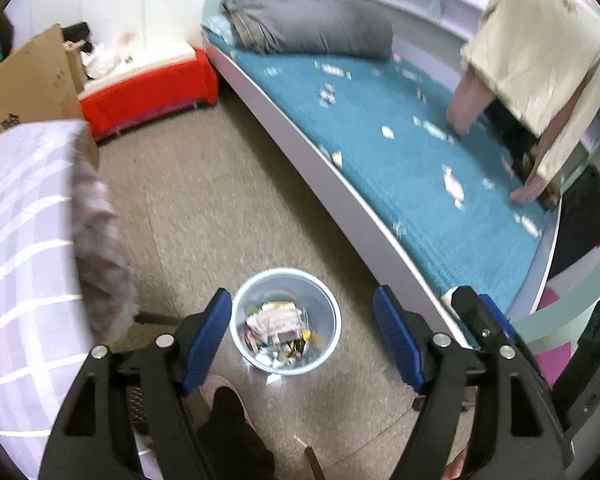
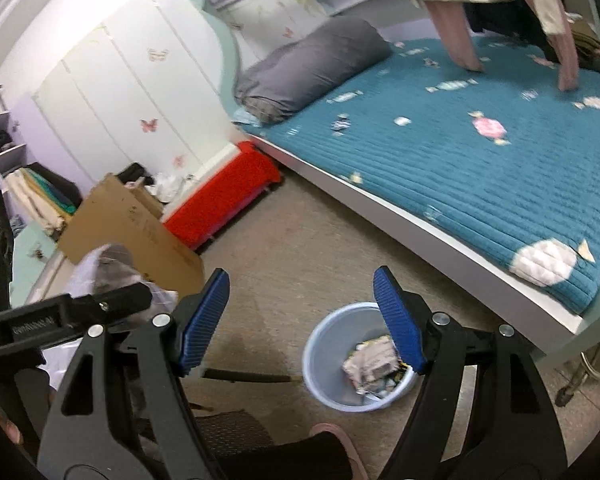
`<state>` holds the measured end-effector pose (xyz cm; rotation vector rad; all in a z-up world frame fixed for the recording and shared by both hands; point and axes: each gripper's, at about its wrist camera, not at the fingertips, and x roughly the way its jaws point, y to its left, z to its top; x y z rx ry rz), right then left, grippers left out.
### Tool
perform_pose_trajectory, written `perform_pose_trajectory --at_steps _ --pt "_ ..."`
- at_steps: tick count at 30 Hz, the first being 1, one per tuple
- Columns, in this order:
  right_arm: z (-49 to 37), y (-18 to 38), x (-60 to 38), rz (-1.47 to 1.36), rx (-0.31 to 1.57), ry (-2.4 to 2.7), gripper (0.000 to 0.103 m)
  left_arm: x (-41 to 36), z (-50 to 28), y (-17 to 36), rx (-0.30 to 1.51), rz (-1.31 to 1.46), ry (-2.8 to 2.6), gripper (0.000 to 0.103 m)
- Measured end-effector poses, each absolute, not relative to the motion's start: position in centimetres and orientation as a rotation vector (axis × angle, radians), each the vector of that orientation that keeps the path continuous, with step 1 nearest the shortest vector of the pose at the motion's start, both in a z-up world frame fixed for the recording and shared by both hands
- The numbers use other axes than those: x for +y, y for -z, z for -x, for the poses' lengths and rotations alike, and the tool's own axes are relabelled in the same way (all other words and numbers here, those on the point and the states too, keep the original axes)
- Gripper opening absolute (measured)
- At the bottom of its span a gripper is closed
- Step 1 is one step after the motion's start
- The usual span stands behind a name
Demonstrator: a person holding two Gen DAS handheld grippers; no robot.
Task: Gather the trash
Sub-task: 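Move both open tools back over the table toward the red paper bag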
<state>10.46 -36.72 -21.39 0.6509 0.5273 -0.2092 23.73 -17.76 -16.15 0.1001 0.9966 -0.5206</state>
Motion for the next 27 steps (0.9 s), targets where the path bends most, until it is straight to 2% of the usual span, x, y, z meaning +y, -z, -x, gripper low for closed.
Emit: perform_pose_trajectory --at_steps 6,13,22,27 --pt "-12.0 16.1 -31.1 -0.596 0.497 0.067 0.074 -9.9 -22.6 10.7 0.87 -0.056 0.451 0.077" --pt "-15.9 10.2 -20.8 -0.517 0.518 -0.175 0.074 3.5 -22.4 6.2 0.772 0.008 0.275 0.079" --pt "-24.4 7.7 -2.4 -0.443 0.705 -0.524 0.073 21.9 -24.0 5.0 0.722 0.111 -0.027 0.079" --pt "-29.5 8.8 6.1 -0.452 0.839 -0.624 0.06 29.4 -25.5 6.8 0.743 0.158 -0.115 0.078"
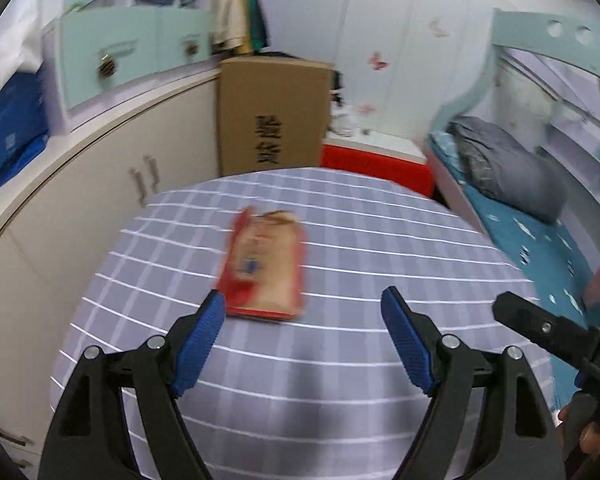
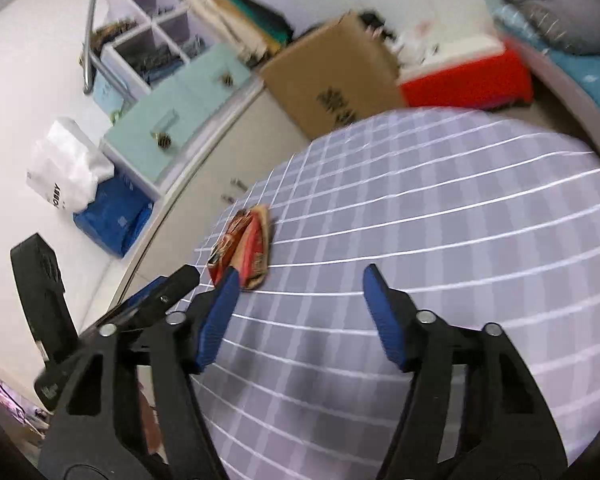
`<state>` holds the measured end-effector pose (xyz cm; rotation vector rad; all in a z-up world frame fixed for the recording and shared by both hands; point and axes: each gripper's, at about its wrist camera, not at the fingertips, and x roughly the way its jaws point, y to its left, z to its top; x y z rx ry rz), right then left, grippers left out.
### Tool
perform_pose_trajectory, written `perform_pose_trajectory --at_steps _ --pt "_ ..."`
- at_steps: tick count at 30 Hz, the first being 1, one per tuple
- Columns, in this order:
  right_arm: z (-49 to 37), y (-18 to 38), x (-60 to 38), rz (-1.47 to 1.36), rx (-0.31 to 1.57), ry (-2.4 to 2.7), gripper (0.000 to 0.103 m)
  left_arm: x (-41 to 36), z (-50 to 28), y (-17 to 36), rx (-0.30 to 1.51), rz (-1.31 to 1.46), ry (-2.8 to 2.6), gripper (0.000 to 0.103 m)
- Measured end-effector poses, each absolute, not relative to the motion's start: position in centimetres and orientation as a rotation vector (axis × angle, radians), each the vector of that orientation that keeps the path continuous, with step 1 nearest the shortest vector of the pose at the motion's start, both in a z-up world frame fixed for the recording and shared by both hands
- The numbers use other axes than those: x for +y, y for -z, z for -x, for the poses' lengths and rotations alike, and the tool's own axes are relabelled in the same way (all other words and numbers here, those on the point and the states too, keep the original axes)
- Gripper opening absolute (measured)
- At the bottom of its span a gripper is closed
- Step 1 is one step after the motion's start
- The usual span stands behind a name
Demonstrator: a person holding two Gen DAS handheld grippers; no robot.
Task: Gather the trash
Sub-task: 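Move both open tools back over the table toward the red paper bag, then close the right tool on the red paper bag and lift it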
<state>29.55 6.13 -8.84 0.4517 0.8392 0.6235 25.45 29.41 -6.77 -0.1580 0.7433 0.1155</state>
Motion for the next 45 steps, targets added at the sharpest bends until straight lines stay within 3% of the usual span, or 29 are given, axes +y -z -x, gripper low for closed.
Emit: perform_pose_trajectory --at_steps 3,8,12,19,21,25,35,45 --pt "-31.2 9.9 9.9 -0.455 0.886 -0.645 0.059 32.2 -26.5 8.3 0.769 0.188 -0.131 0.077" --pt "-33.3 11.4 14.4 -0.442 0.923 -0.655 0.058 34.1 -28.2 10.1 0.796 0.183 -0.122 0.06" --pt "-35.2 12.7 17.2 -0.433 0.949 -0.645 0.056 34.5 -29.2 10.8 0.81 0.164 -0.101 0.055" --pt "-36.7 14.5 18.8 -0.468 0.991 -0.667 0.035 33.0 -30.0 11.0 0.809 0.053 -0.079 0.052" --pt "-36.7 14.5 18.7 -0.466 0.989 -0.672 0.034 33.1 -30.1 11.1 0.812 0.064 -0.071 0.052" --pt "-36.4 14.3 18.7 -0.446 0.978 -0.678 0.031 32.4 -30.2 11.1 0.816 0.06 -0.031 0.029" --pt "-34.8 11.4 15.9 -0.465 0.883 -0.696 0.03 29.4 -28.3 8.0 0.737 0.028 -0.008 0.024" --pt "-30.6 7.0 3.2 -0.564 0.725 -0.652 0.03 19.0 -25.5 3.1 0.615 0.012 0.139 0.023"
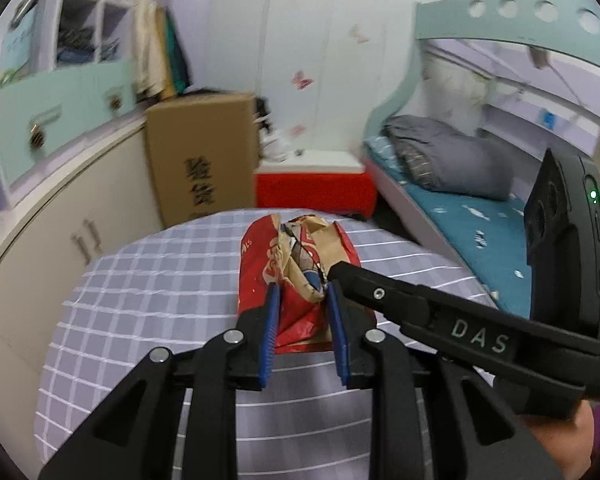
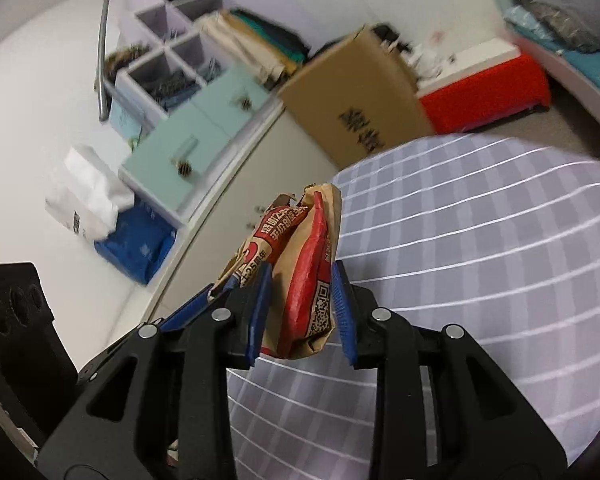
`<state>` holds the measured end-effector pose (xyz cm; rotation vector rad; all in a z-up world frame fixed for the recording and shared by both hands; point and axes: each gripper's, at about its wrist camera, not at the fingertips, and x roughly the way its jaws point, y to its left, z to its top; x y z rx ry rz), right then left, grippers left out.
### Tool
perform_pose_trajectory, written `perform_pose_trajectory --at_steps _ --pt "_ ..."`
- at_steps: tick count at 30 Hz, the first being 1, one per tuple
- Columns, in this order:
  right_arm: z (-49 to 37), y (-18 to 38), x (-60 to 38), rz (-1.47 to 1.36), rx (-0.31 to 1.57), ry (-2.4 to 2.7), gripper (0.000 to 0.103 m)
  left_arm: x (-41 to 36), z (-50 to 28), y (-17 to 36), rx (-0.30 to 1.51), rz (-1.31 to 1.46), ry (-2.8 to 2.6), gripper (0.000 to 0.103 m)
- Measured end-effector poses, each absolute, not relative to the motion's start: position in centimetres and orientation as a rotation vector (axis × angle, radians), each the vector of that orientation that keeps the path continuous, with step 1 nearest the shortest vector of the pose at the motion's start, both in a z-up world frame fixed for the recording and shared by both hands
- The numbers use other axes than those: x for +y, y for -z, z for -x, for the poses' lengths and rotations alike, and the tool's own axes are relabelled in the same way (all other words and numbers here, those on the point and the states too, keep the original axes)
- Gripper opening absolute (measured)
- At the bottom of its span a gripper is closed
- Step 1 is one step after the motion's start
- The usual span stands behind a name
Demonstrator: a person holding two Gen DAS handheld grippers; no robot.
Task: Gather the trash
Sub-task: 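Close the right tool on the red paper bag and lift it, then carry the red paper bag over the bucket and open the right tool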
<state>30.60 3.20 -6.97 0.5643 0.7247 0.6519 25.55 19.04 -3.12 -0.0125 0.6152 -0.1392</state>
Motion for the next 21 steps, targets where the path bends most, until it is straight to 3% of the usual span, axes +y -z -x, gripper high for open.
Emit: perform_pose_trajectory --at_steps 12,21 --pt "-23.7 8.3 -16.6 -0.721 0.605 -0.46 0.03 1.7 -23.1 3.6 0.631 -0.008 0.415 0.023" --pt "-18.4 12.4 -29.2 -0.795 0.571 -0.264 0.03 -11.2 -21.6 7.7 0.705 -0.075 0.606 0.023"
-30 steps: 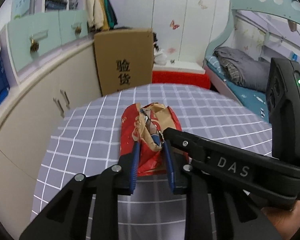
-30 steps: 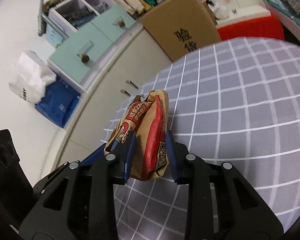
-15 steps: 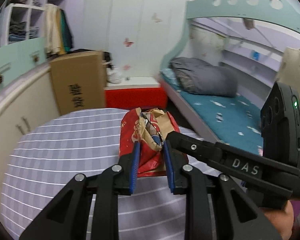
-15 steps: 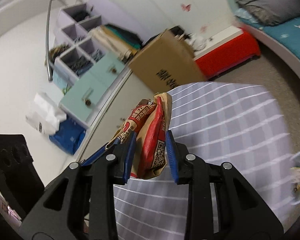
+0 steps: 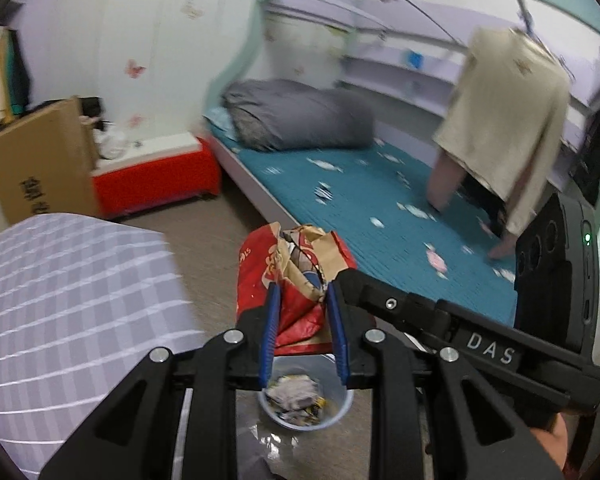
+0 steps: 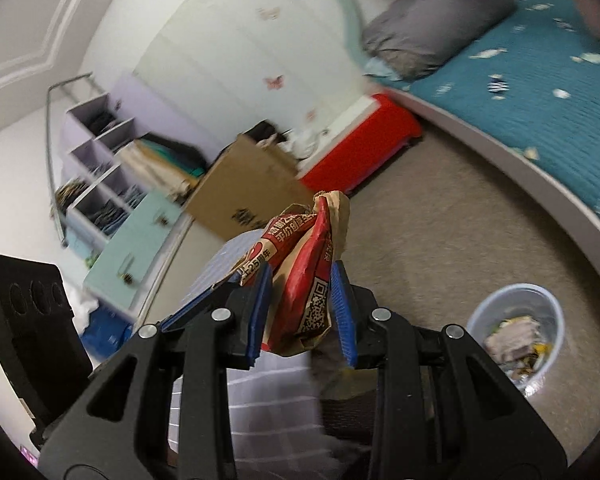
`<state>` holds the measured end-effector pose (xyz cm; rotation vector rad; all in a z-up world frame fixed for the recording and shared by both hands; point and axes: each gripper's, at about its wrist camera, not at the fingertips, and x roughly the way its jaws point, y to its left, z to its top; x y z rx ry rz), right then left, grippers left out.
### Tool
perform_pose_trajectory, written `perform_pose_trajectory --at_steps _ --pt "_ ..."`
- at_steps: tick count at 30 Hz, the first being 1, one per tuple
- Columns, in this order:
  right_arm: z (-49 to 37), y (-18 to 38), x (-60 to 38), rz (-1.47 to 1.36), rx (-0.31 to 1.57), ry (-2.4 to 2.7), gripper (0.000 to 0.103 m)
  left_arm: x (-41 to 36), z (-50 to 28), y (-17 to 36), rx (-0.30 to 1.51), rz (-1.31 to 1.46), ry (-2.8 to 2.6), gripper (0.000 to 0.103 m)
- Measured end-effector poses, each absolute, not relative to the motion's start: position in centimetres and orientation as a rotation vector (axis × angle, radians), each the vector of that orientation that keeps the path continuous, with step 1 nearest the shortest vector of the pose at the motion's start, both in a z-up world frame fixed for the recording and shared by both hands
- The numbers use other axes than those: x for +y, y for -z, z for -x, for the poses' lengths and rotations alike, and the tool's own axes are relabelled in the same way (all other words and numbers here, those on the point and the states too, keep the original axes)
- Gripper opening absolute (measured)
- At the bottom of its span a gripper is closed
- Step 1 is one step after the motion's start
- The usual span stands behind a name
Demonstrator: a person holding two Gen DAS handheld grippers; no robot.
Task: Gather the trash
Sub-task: 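Carry the red paper bag over the bucket and open the right tool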
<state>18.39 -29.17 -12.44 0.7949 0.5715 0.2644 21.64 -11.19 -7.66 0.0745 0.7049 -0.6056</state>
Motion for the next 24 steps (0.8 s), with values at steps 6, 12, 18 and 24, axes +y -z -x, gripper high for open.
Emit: perform_pose_trajectory --at_steps 6,12,18,24 --pt "-16.8 17.7 -35.3 -0.874 0.611 -0.17 0.03 -17.5 -22.0 12.6 0.801 -0.128 0.667 0.023" --pt "-18.3 26.2 -38.4 -0.9 0.811 -0.019 0.058 -20.3 -25.6 19.1 0.976 -0.173 0.606 0.025" --pt "-17.5 30.8 -38.4 -0.855 0.918 0.07 0.058 -20.5 -26.2 22.3 1.015 -0.249 0.513 0.065" --pt "-16.3 28.1 -36.8 -0.695 0.871 0.088 0.058 -19.9 -24.9 21.4 1.0 -0.269 0.483 0.07"
